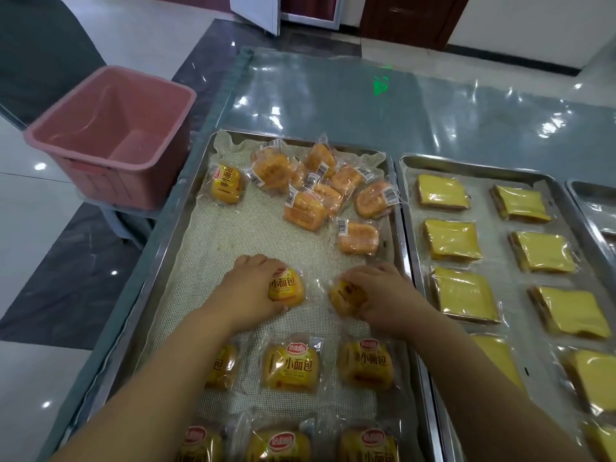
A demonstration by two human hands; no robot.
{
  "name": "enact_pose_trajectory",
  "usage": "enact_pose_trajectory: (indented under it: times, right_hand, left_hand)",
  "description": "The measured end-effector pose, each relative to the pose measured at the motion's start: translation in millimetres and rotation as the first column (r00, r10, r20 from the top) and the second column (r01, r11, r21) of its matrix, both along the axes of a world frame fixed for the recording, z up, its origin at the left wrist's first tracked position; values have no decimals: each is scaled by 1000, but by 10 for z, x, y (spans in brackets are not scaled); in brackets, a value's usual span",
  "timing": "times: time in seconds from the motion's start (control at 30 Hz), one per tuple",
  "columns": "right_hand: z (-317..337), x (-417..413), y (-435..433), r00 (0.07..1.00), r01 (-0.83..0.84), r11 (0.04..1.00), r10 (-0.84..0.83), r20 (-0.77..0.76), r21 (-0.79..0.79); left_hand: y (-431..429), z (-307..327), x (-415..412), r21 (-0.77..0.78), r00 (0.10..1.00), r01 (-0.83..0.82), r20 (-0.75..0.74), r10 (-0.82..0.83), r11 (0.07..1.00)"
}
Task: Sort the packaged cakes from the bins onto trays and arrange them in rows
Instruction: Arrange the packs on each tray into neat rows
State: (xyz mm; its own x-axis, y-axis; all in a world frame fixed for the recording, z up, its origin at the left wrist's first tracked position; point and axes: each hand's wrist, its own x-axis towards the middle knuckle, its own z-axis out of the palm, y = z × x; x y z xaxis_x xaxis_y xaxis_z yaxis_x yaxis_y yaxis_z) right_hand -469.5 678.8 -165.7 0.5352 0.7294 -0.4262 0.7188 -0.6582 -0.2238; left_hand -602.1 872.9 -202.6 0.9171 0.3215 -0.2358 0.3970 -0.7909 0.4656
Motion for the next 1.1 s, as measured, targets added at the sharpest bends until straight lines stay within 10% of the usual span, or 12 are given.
enact_pose_trajectory:
  times: [0.27,0.6,0.77,1.1]
  right_hand:
    - [-22,5,-80,978,68,996,-55,200,-55]
    - [25,362,9,966,258,953,-250,-72,161]
    - [6,542,216,962,196,968,-221,162,155]
    - [-143,642,404,952,178,981,-191,240,76]
  left_hand:
    - [-134,1,69,-96,992,122,37,-119,988]
    - [59,142,266,-113,982,45,189,-23,993]
    - [287,231,755,97,943,-26,334,-8,995]
    - [341,207,971,372,991,62,89,-102,926]
